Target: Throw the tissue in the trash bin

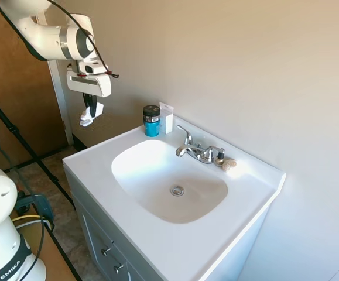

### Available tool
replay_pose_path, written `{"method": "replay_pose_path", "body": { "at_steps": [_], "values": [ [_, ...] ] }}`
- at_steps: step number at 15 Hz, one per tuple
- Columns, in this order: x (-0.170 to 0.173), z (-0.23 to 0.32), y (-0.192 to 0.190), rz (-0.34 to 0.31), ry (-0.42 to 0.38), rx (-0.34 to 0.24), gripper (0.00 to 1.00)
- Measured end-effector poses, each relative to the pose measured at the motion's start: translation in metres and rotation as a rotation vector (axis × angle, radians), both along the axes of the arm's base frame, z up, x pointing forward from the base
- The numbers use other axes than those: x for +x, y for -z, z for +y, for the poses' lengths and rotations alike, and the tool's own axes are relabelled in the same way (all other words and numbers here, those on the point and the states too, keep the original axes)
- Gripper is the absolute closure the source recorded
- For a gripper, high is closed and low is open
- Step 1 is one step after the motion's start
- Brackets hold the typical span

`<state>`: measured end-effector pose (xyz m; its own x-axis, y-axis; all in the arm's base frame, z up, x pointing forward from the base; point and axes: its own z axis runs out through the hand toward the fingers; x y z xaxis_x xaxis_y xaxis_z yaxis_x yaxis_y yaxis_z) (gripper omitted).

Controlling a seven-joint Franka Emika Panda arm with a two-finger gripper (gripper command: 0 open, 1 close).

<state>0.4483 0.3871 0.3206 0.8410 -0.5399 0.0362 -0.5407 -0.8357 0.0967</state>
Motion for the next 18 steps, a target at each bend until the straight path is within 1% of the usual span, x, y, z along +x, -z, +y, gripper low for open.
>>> {"method": "replay_pose_path", "body": {
  "at_steps": [3, 6, 7, 12, 16, 18],
  "values": [
    [0.028, 0.037, 0.024, 0.014, -0.009, 0.016, 1.00],
    [0.044, 0.055, 0.057, 0.039, 0.002, -0.005, 1.00],
    [0.047, 0.058, 0.062, 0.045, 0.010, -0.012, 0.00],
    [0.052, 0.062, 0.072, 0.056, 0.033, -0.030, 0.00],
    [0.054, 0.050, 0.082, 0.082, 0.063, -0.083, 0.00],
    [0.056, 0.047, 0.083, 0.086, 0.068, -0.091, 0.00]
  ]
}}
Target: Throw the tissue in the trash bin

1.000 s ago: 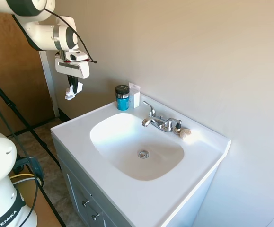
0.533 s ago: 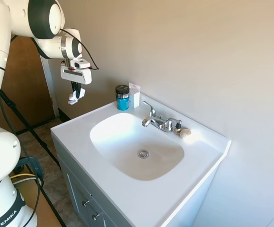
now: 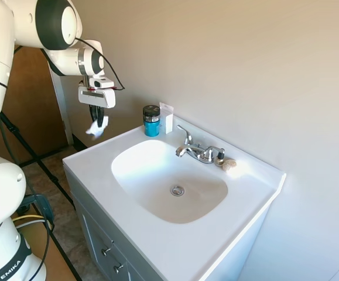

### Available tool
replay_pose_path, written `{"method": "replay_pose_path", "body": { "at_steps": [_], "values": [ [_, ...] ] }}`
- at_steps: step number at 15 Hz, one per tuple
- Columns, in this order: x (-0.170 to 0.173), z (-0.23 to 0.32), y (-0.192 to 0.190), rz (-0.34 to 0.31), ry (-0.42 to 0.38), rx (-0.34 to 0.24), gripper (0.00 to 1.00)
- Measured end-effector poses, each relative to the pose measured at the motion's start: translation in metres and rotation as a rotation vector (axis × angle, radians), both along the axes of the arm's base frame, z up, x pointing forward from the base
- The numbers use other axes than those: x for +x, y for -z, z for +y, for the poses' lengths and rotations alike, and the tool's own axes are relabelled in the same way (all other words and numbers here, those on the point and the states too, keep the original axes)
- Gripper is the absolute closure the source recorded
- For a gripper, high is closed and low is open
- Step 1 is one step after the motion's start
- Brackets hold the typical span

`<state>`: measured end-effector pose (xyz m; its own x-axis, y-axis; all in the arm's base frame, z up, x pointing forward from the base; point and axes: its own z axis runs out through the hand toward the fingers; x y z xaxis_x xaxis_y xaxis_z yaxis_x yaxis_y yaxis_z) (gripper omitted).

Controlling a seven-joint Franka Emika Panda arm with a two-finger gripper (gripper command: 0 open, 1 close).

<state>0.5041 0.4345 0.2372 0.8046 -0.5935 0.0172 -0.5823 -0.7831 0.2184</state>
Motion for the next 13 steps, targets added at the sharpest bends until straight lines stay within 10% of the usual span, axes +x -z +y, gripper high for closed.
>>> {"method": "replay_pose_path", "body": {
  "at_steps": [13],
  "values": [
    [-0.019, -0.019, -0.096, -0.132, 0.089, 0.014, 0.00]
  ]
}}
